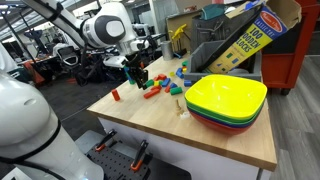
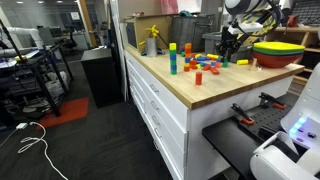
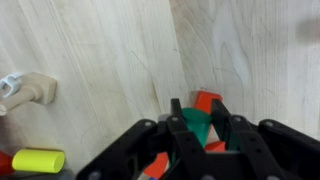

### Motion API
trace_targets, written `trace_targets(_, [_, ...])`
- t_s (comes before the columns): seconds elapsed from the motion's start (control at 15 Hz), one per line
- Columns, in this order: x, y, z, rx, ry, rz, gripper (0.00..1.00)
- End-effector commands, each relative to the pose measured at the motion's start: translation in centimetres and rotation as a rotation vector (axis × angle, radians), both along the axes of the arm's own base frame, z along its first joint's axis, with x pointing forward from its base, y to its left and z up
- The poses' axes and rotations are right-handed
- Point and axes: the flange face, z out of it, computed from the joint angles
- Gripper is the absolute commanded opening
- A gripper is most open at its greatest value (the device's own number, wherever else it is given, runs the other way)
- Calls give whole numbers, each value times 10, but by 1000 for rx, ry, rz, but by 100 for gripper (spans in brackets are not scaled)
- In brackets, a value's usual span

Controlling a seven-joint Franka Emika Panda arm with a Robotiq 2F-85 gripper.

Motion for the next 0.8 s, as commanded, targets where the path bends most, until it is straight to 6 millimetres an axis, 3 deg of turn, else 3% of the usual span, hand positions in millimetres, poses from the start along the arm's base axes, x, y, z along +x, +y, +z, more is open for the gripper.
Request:
trace_targets(0.0, [1, 0, -4, 61, -83, -73, 9])
trace_targets(0.4, [6, 3, -12, 123, -142, -157, 9])
trace_targets(0.73, [-10, 15, -7, 266, -2, -230, 9])
